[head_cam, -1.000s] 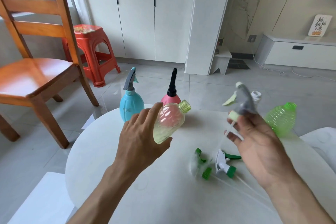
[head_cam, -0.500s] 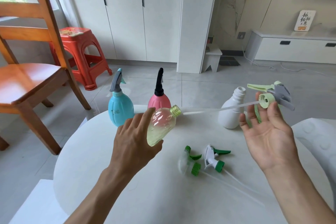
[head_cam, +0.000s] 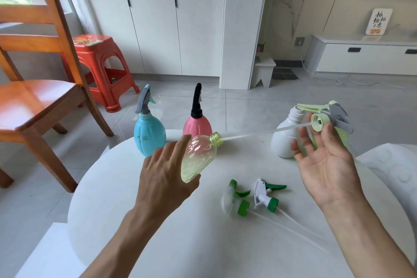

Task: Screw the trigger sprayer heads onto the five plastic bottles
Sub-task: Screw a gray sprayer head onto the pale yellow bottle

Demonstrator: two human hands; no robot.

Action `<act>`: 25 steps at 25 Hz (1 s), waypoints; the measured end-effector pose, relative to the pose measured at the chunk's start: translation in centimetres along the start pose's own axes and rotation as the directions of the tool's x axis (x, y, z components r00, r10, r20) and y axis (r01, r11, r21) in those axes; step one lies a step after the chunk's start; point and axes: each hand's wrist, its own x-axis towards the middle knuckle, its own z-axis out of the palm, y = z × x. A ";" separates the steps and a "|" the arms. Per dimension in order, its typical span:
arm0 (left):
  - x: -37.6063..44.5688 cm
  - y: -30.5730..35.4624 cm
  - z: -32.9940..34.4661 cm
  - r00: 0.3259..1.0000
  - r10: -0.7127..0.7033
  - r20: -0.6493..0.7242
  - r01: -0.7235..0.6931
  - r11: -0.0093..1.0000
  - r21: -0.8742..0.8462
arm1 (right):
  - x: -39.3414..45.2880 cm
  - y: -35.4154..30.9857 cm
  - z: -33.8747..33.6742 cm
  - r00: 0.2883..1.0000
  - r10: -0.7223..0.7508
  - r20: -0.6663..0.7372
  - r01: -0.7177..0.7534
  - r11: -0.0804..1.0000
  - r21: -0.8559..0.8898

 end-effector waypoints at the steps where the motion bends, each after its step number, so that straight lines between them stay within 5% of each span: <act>1: 0.0 0.0 0.0 1.000 -0.002 -0.011 0.002 1.000 -0.002 | 0.2 -0.3 -0.1 1.000 -0.012 -0.004 0.012 1.000 0.011; 15: -0.3 1.6 -0.1 0.998 0.068 -0.007 -0.068 0.993 -0.099 | -1.2 2.7 0.9 0.990 0.056 0.133 -0.033 0.985 -0.172; 25: -1.1 3.4 -0.8 0.998 0.021 0.057 -0.015 0.994 -0.112 | -3.2 7.2 3.0 0.918 0.127 0.376 -0.038 0.971 -0.234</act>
